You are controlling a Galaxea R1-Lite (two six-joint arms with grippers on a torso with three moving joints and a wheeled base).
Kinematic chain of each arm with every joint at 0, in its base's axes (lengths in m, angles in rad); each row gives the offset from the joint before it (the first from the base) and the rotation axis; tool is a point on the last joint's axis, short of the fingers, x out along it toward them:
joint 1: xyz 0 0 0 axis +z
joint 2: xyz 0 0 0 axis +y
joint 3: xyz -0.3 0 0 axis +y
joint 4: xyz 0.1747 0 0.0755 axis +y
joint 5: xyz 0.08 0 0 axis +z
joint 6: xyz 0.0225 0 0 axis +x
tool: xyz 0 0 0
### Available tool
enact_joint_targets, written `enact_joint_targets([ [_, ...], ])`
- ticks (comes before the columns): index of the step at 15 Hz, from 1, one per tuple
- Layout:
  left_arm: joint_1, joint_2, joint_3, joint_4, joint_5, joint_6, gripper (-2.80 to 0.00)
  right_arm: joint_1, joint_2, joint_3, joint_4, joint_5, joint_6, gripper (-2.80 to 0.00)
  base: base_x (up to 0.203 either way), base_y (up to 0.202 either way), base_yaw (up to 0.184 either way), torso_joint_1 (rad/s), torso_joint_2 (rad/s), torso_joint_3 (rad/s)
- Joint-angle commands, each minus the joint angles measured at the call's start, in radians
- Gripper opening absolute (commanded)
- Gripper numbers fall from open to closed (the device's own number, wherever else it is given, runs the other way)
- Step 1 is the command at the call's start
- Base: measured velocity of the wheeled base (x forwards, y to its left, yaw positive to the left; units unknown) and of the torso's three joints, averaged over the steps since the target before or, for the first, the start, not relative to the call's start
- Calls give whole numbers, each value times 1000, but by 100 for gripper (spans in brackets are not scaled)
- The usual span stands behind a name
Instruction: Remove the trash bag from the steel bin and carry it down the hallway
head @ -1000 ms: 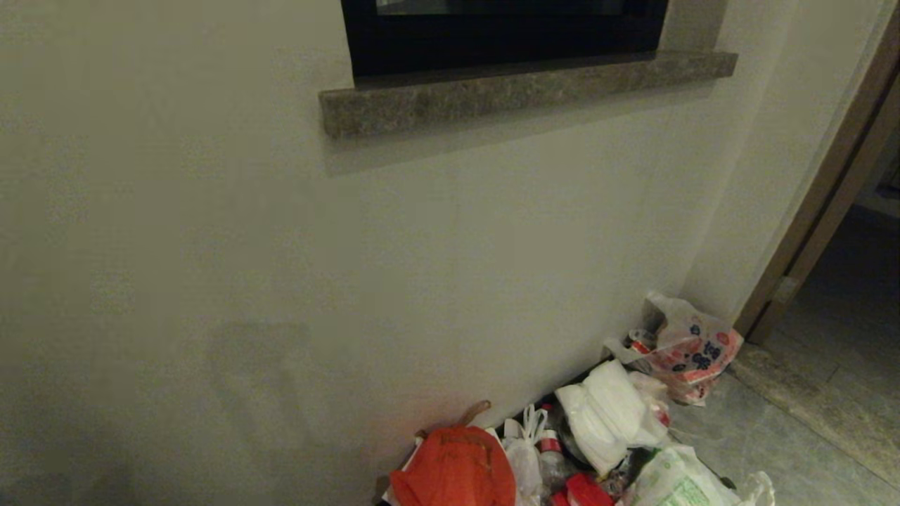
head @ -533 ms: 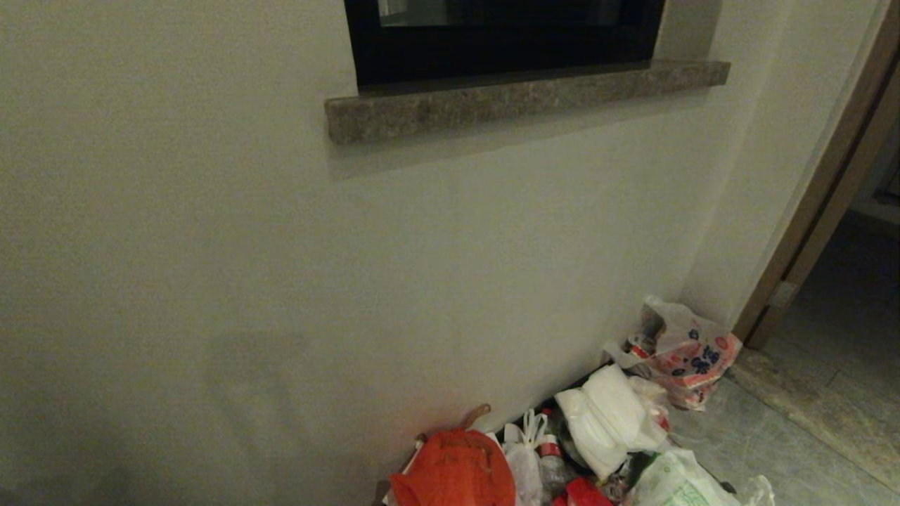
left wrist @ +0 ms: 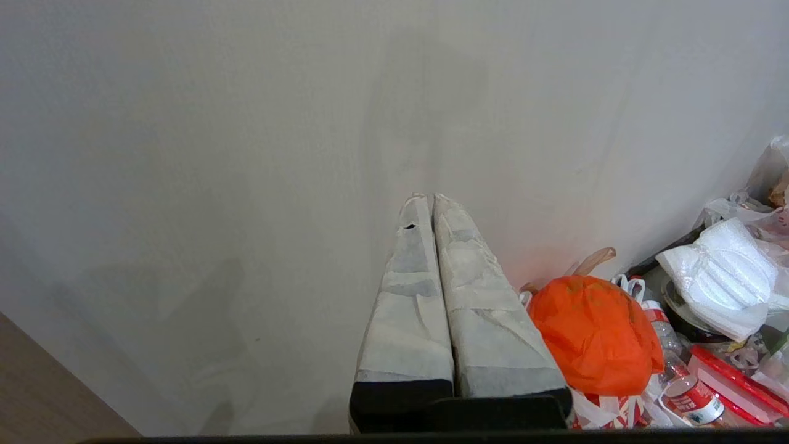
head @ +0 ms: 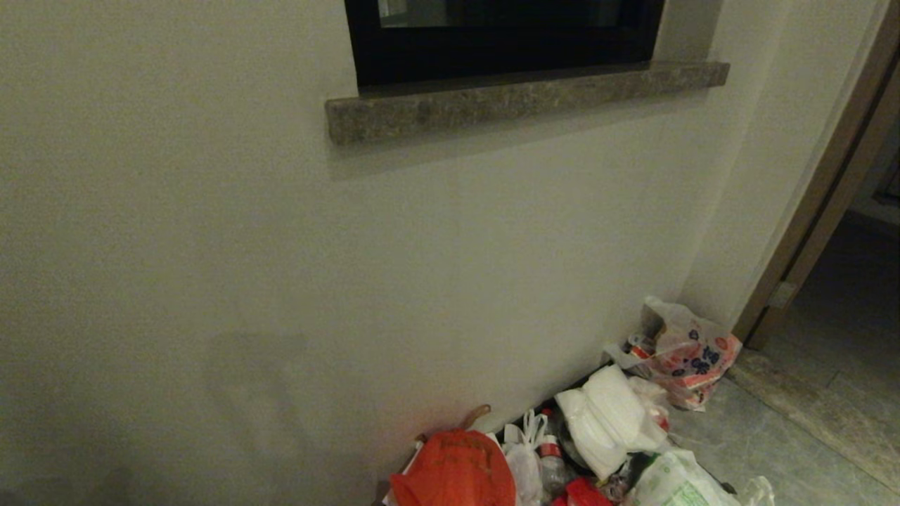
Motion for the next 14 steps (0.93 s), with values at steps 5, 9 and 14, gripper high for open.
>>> enact_joint_targets([
  [5, 0, 0, 2, 0, 1, -2, -280, 0, -2, -1, 1, 0, 0, -280, 0, 0, 0, 0, 0, 0],
  [9, 0, 0, 2, 0, 1, -1, -280, 0, -2, -1, 1, 0, 0, -280, 0, 0, 0, 0, 0, 0],
  [14, 0, -2, 2, 0, 1, -1, -280, 0, 0, -1, 1, 0, 0, -280, 0, 0, 0, 0, 0, 0],
])
